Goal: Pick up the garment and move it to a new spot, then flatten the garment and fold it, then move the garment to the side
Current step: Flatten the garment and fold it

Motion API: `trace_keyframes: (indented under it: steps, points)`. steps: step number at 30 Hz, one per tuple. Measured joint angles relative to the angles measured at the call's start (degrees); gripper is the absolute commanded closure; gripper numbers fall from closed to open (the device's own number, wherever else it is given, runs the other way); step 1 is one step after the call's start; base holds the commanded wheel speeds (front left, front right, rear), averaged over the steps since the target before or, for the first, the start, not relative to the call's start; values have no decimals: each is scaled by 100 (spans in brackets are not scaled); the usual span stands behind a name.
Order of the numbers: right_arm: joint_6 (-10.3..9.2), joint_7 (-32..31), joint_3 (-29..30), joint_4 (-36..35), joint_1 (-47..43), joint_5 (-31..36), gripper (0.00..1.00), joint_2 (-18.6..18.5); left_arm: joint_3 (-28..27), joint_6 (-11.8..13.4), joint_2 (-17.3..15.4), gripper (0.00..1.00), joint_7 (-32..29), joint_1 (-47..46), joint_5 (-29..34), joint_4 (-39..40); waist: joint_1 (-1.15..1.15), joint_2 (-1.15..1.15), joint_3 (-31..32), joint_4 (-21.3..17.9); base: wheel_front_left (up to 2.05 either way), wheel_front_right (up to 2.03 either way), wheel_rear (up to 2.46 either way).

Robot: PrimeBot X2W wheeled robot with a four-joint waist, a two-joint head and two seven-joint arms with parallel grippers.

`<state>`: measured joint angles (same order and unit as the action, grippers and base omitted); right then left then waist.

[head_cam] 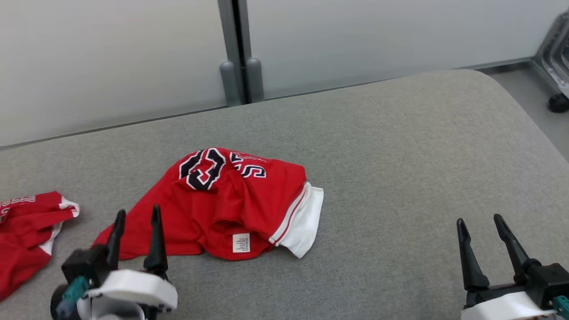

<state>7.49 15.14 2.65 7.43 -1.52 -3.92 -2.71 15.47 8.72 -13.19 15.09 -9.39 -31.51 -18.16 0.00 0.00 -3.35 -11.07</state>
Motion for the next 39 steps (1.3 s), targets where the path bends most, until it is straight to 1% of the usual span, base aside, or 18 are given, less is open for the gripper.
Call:
trace_keyframes:
  steps: [2,3,5,6,11,14,16,18,20,23,26,28,31,37,39]
  points:
    - [0,0,22,-46,-53,31,0,0,-187,57,115,0,0,548,147,475,0,0,97,146,0,0,0]
    - [0,-1,30,-83,-71,45,0,-2,-299,48,196,0,1,1015,332,767,0,0,179,289,0,0,0]
    - [0,0,51,-99,-105,54,0,2,-379,32,345,0,1,1427,457,949,0,0,251,420,0,0,0]
    - [0,0,66,-107,-127,53,0,2,-409,-20,417,0,0,1605,521,1011,0,0,284,484,0,0,0]
    - [0,0,19,-115,-174,53,0,-1,-589,-176,646,0,0,2009,766,1123,0,0,390,741,0,0,0]
    - [0,0,0,-122,-174,53,0,1,-568,-346,737,0,1,2004,839,1087,0,0,382,796,0,0,0]
    - [0,0,-11,-129,-171,53,0,-1,-410,-505,782,0,1,1896,898,939,0,0,339,797,0,0,0]
    - [0,0,-49,-134,-155,63,0,-2,-122,-682,833,0,-12,1638,1020,701,0,0,278,787,0,0,0]
    - [0,0,-91,-143,-120,77,0,-1,220,-846,871,0,-170,1293,1139,441,0,0,187,767,0,0,0]
    - [0,0,-149,-155,26,75,0,-1,624,-1004,947,0,-402,728,1240,18,0,0,6,706,0,0,0]
    - [0,0,-197,-148,166,35,0,0,916,-1088,996,0,-617,246,1293,-494,0,0,-169,575,0,0,0]
    - [0,0,-204,-143,194,23,0,2,990,-1104,1005,0,-650,135,1305,-645,0,0,-215,514,0,0,0]
    - [0,-1,-183,-126,224,-27,0,-1,1189,-1163,1016,0,-734,-164,1343,-1081,0,0,-340,318,0,0,0]
    - [0,0,-129,-126,283,-110,0,-2,1360,-1132,1032,0,-641,-634,1380,-1745,0,0,-541,-32,0,0,0]
    - [0,-1,-136,-121,292,-112,0,-2,1424,-1081,1037,0,-650,-759,1426,-1982,0,0,-579,-118,0,0,0]
